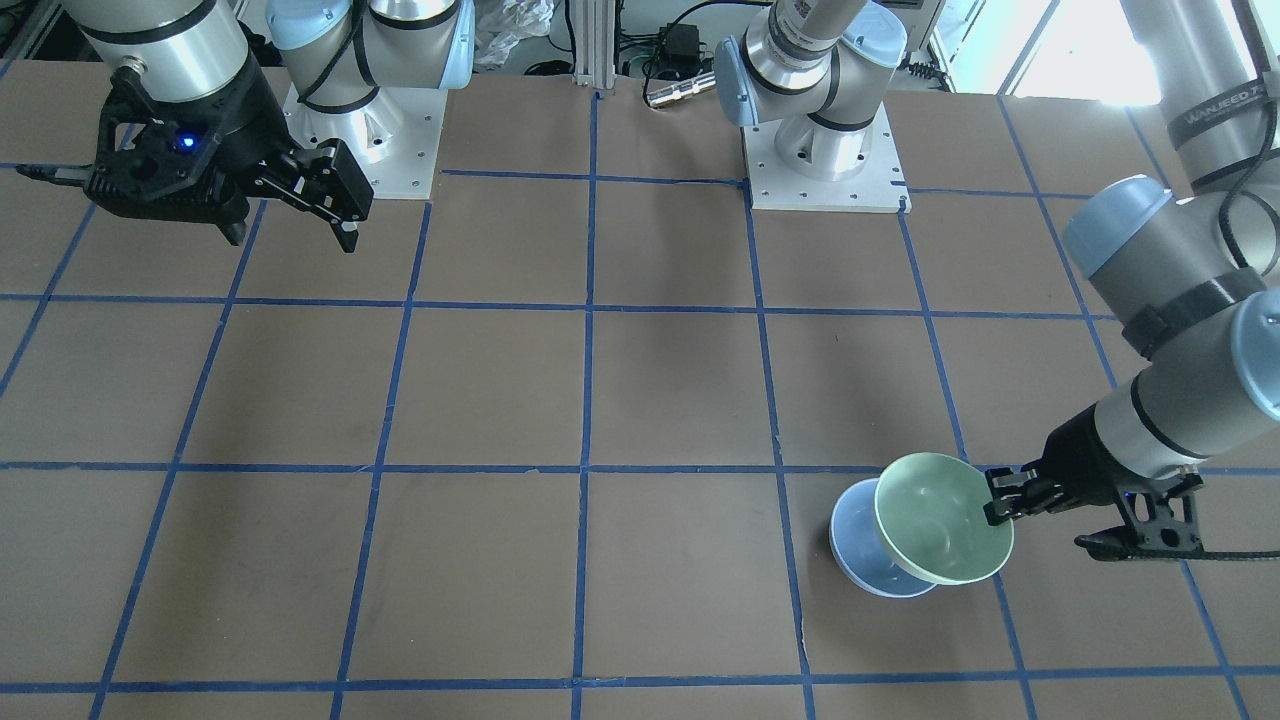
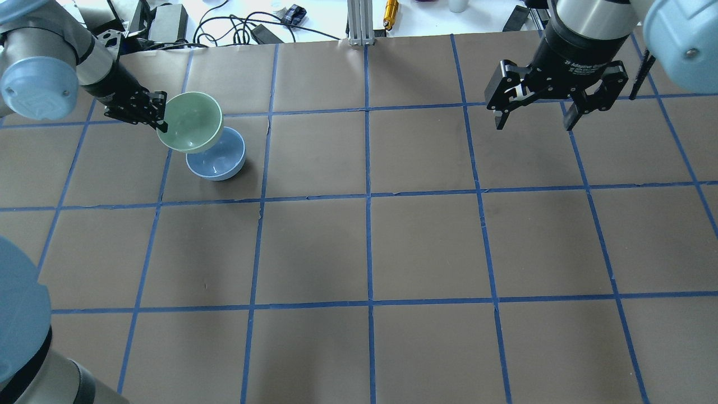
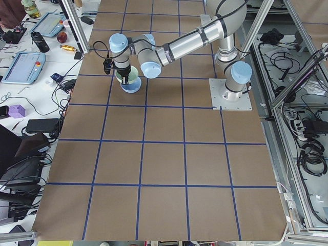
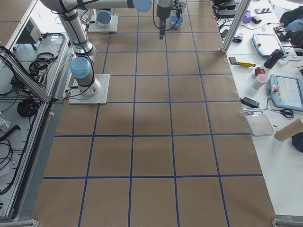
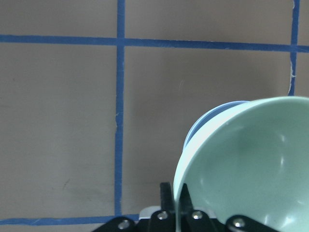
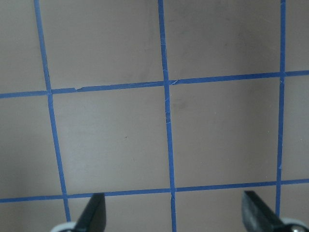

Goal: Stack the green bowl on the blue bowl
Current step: 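Lower the green bowl into the blue bowl and open the left gripper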

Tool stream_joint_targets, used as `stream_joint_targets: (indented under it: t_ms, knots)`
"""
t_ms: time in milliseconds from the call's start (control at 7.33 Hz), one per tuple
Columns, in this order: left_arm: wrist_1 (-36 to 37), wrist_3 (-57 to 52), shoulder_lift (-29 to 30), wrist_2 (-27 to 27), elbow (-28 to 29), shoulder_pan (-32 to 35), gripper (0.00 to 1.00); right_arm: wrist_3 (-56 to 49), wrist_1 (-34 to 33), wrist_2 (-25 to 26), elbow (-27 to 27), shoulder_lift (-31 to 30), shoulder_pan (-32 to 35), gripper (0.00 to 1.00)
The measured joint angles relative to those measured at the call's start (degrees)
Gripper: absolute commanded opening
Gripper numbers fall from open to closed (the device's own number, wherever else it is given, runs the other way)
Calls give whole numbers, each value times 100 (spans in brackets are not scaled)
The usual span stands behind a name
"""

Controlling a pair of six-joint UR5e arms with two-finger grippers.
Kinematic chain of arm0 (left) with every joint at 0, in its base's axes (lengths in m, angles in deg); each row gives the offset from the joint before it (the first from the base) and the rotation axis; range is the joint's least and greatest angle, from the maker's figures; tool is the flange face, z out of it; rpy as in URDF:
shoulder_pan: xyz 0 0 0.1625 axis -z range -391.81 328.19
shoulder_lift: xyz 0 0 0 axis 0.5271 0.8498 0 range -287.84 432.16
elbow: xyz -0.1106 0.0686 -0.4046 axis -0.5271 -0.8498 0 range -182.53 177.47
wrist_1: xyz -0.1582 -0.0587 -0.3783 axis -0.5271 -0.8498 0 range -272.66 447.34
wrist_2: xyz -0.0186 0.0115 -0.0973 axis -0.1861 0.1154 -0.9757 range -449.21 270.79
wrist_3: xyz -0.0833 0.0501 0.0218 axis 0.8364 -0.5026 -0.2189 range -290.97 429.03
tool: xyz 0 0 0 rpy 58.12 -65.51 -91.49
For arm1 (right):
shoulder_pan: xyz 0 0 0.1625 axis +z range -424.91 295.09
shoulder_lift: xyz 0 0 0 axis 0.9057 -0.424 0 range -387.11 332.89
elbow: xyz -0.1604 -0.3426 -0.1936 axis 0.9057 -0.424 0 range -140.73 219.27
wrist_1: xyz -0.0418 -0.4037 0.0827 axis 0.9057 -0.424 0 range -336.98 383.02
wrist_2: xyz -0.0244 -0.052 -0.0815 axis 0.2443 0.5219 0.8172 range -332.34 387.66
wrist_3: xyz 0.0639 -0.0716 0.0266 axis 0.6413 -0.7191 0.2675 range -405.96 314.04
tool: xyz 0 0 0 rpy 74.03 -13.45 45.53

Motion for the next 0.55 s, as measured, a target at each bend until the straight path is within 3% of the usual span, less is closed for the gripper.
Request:
stream_joint_targets:
  t_ms: [409, 545]
  knots:
    - [14, 3, 253, -15, -58, 96, 0, 0, -2, 0, -2, 0, 0, 100]
    - [19, -16, 310, -2, -79, 96, 10, 0, -6, 0, -1, 0, 0, 100]
